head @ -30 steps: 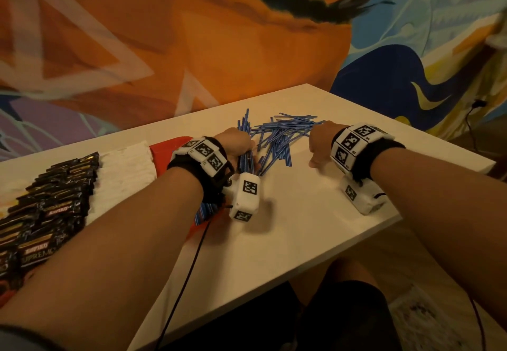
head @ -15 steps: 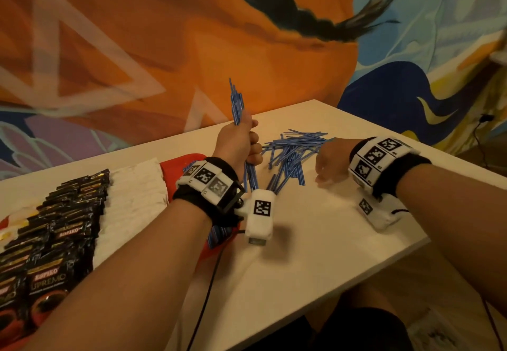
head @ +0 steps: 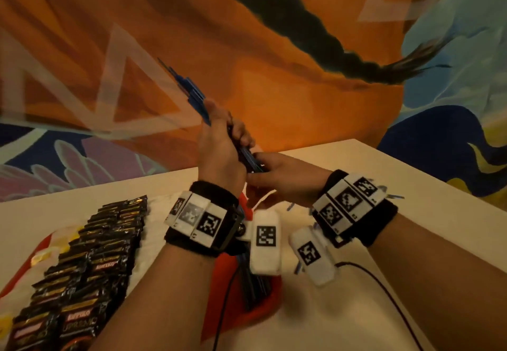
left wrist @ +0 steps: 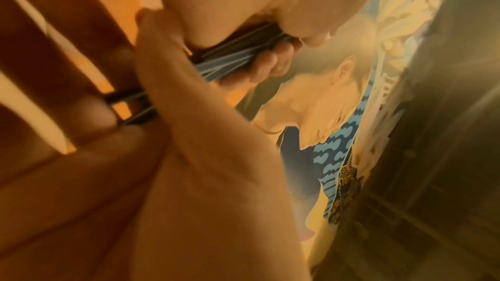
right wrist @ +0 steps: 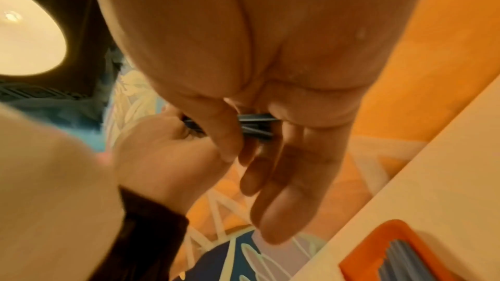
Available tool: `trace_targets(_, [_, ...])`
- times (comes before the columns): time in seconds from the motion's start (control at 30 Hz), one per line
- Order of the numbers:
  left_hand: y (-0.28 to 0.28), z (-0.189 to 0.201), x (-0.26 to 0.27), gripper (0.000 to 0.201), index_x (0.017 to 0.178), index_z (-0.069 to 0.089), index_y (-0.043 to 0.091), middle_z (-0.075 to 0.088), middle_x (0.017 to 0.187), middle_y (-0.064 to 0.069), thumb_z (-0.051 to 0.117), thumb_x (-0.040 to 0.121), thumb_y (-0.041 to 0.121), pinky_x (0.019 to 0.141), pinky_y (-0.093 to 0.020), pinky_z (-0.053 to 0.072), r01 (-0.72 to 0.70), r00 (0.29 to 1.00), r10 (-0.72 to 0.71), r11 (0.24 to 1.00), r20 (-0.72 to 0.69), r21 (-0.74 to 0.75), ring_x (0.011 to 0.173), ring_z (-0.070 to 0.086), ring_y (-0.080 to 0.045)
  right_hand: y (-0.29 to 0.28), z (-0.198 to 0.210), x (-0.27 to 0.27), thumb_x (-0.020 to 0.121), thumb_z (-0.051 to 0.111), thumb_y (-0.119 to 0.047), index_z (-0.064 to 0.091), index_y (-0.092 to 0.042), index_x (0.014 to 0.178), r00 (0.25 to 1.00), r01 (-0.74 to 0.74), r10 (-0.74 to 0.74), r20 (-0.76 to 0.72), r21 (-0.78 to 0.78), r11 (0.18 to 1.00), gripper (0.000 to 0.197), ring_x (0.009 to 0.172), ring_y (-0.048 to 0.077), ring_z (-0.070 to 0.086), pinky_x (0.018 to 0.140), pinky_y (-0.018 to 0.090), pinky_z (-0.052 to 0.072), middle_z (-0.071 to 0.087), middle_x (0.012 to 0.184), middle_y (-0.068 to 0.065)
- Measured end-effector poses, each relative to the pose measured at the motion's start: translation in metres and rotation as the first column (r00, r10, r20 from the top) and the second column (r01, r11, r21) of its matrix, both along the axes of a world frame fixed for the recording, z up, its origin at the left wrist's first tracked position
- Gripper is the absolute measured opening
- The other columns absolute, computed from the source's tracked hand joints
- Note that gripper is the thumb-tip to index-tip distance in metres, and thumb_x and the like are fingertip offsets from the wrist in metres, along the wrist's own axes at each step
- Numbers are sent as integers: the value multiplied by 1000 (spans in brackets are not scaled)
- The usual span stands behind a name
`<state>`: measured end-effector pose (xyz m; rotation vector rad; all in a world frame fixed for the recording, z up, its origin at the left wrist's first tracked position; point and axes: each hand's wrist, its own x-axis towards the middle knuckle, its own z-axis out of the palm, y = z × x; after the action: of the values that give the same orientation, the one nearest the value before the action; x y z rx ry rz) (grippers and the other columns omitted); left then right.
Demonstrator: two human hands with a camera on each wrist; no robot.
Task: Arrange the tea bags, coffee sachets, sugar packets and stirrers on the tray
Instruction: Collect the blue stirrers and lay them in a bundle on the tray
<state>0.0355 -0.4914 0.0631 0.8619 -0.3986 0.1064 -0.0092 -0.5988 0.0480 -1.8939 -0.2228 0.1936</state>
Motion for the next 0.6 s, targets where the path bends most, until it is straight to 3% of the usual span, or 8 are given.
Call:
trace_targets(0.1, [14, -1, 3, 45, 76, 39, 17, 39, 58, 2, 33, 104, 51, 58, -30, 40, -57, 998, 57, 998, 26, 35, 51, 42, -14, 11, 5, 14, 100, 50, -8, 56, 0, 109, 1000, 17, -17, 17, -14, 1000, 13, 69, 20, 56, 65, 35, 54, 51, 78, 11])
trace_targets(0.23, [27, 3, 4, 45, 75, 38, 16, 33, 57, 2, 34, 104, 50, 49, -28, 34, -66, 998, 66, 997, -13, -29, 47, 34, -13, 27, 7, 28, 95, 48, 6, 58, 6, 112, 1000, 8, -9, 15, 11, 1000, 19, 70, 20, 55, 59, 30, 52, 56, 85, 15])
trace_targets(0.37, [35, 8, 3, 43, 75, 37, 16, 29, 54, 3, 36, 104, 48, 41, -24, 25, -156, 987, 153, 985, -39, -80, 43, 25, -11, 45, 8, 33, 83, 33, 22, 55, -6, 103, 996, -88, 87, 15, 222, 971, 41, 84, 33, 54, 69, 35, 53, 54, 96, 19])
trace_targets(0.5, [37, 7, 2, 44, 74, 37, 17, 29, 53, 4, 42, 96, 53, 39, -23, 22, -193, 981, 193, 977, -2, -86, 42, 24, -10, 51, 7, 38, 65, 42, 7, 52, -8, 98, 996, -92, 90, 19, 283, 955, 38, 81, 31, 36, 65, 40, 31, 43, 98, 15])
trace_targets(0.6, [35, 7, 0, 46, 73, 36, 16, 28, 54, 3, 47, 81, 59, 40, -24, 24, -164, 986, 166, 985, 31, -54, 42, 25, -11, 49, 9, 37, 55, 42, 4, 50, -7, 83, 993, -115, 108, 42, 317, 941, 31, 77, 31, 33, 63, 37, 21, 41, 89, 14])
